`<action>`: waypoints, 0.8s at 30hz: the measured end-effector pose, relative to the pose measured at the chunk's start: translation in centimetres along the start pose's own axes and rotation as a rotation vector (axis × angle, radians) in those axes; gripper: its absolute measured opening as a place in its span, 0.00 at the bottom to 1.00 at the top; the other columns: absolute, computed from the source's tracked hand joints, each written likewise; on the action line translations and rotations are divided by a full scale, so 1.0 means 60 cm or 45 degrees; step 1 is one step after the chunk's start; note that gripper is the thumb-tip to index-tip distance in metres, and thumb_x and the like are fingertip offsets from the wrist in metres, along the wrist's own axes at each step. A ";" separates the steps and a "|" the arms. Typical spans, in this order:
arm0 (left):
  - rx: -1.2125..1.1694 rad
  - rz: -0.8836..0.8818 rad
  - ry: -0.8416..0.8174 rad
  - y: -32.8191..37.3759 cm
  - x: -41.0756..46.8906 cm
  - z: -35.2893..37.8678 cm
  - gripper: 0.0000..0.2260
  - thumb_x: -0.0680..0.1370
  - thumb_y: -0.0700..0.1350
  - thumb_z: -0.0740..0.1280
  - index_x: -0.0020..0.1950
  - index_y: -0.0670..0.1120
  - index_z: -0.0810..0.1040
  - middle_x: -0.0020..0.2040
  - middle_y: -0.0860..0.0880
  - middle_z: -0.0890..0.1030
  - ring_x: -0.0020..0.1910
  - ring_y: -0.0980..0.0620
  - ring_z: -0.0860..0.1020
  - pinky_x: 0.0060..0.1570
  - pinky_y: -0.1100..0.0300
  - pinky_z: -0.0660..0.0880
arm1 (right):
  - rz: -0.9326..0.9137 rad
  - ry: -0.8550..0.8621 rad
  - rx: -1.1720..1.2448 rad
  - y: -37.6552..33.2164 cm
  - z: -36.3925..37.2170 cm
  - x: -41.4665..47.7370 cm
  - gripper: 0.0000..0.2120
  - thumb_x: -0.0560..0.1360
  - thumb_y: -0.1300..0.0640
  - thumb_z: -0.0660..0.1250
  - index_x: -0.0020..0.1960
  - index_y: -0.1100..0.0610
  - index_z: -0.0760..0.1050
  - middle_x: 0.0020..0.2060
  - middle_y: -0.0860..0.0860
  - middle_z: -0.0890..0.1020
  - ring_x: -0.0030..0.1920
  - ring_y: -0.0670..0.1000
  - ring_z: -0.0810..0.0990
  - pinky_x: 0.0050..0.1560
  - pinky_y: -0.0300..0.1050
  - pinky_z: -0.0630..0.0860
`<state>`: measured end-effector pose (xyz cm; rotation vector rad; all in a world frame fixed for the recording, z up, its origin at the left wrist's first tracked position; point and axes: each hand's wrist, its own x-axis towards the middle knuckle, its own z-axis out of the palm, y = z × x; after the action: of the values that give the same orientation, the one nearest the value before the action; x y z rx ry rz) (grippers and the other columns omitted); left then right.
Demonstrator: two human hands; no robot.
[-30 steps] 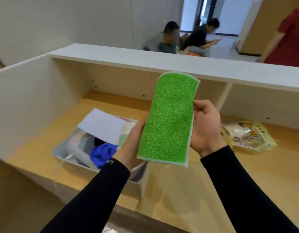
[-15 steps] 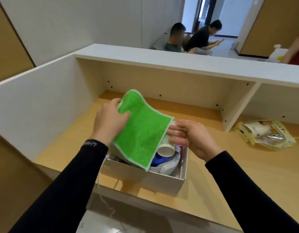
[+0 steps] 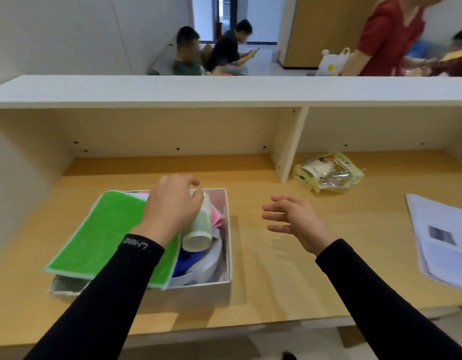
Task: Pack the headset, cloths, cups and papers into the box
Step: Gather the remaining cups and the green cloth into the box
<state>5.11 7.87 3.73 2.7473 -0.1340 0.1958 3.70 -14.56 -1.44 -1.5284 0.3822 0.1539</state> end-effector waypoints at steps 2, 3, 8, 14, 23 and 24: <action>-0.075 0.088 -0.029 0.051 0.017 0.023 0.14 0.78 0.48 0.61 0.61 0.48 0.77 0.62 0.48 0.79 0.63 0.46 0.73 0.61 0.53 0.68 | 0.019 0.049 0.018 0.006 -0.034 0.014 0.12 0.77 0.61 0.60 0.59 0.59 0.71 0.50 0.56 0.81 0.47 0.52 0.82 0.41 0.46 0.81; -0.097 0.129 -0.047 0.077 0.027 0.037 0.14 0.78 0.49 0.61 0.61 0.48 0.78 0.62 0.48 0.79 0.62 0.47 0.73 0.60 0.53 0.69 | 0.028 0.075 0.031 0.008 -0.053 0.022 0.12 0.77 0.61 0.60 0.59 0.59 0.71 0.50 0.56 0.81 0.46 0.52 0.82 0.41 0.46 0.80; -0.152 0.222 -0.245 0.205 0.074 0.127 0.15 0.78 0.50 0.60 0.62 0.49 0.77 0.61 0.51 0.80 0.59 0.50 0.76 0.56 0.56 0.71 | 0.061 0.198 0.095 0.011 -0.166 0.078 0.12 0.77 0.62 0.60 0.60 0.60 0.71 0.50 0.57 0.80 0.46 0.52 0.81 0.45 0.49 0.80; -0.369 0.063 -0.520 0.320 0.147 0.253 0.15 0.77 0.50 0.63 0.63 0.50 0.75 0.59 0.51 0.80 0.56 0.51 0.77 0.58 0.55 0.74 | 0.070 0.312 0.102 0.002 -0.310 0.185 0.14 0.77 0.61 0.60 0.62 0.60 0.71 0.52 0.55 0.78 0.49 0.51 0.80 0.45 0.48 0.80; -0.990 -0.406 -0.687 0.407 0.246 0.389 0.27 0.73 0.46 0.70 0.71 0.53 0.67 0.70 0.46 0.69 0.61 0.53 0.68 0.56 0.59 0.66 | -0.104 0.498 -0.275 -0.024 -0.468 0.365 0.26 0.75 0.53 0.65 0.71 0.53 0.64 0.69 0.55 0.69 0.66 0.52 0.70 0.63 0.47 0.68; -1.018 -0.430 -0.696 0.413 0.255 0.398 0.28 0.73 0.46 0.70 0.71 0.54 0.66 0.71 0.47 0.68 0.61 0.54 0.68 0.55 0.60 0.65 | -0.105 0.480 -0.337 -0.026 -0.479 0.390 0.28 0.74 0.51 0.66 0.72 0.52 0.63 0.71 0.54 0.67 0.68 0.53 0.68 0.66 0.48 0.67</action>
<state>20.04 -25.08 -6.73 1.9146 0.0950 -0.5808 21.78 -46.30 -7.78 -1.8360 0.6145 -0.1578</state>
